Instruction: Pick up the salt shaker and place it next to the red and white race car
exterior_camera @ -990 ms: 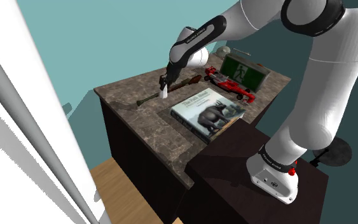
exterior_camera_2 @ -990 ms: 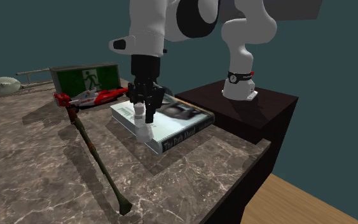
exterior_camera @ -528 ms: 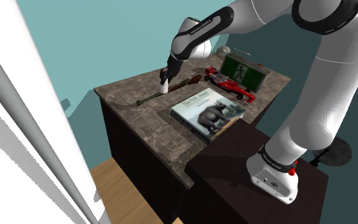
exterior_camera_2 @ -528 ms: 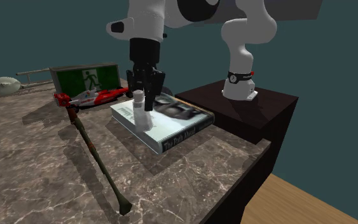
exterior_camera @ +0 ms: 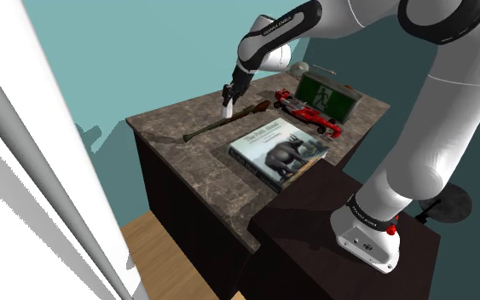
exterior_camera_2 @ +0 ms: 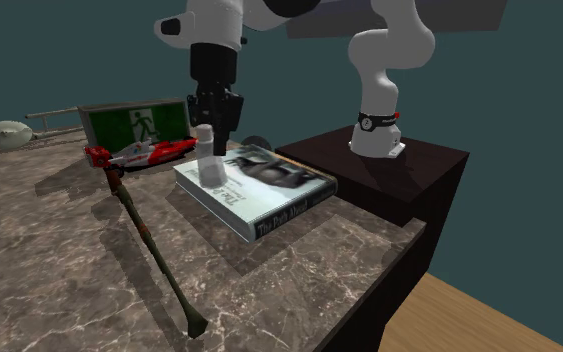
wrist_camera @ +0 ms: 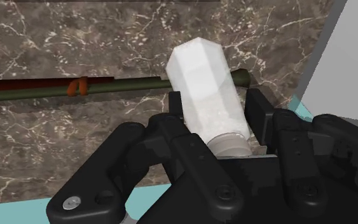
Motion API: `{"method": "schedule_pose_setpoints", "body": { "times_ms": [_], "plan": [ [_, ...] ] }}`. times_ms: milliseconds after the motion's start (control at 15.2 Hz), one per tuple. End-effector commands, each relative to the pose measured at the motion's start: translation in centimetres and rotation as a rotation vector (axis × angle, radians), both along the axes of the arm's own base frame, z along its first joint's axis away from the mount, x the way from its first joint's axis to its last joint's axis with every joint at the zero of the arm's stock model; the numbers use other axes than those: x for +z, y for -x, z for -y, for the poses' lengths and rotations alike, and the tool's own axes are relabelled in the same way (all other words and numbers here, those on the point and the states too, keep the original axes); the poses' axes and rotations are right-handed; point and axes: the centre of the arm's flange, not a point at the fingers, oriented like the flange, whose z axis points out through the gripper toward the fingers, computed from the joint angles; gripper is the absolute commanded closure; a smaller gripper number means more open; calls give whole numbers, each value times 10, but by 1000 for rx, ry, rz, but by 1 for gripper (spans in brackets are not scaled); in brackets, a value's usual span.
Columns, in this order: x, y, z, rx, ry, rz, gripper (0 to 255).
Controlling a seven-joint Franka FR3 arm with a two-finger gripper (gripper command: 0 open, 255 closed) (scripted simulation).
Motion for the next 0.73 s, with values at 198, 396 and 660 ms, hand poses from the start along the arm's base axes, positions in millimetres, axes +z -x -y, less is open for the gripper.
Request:
{"method": "schedule_pose_setpoints", "body": {
  "times_ms": [198,396,660],
  "plan": [
    [1,0,67,2,0,0,255],
    [1,-1,106,2,0,0,255],
    [1,-1,159,2,0,0,255]
  ]
}}
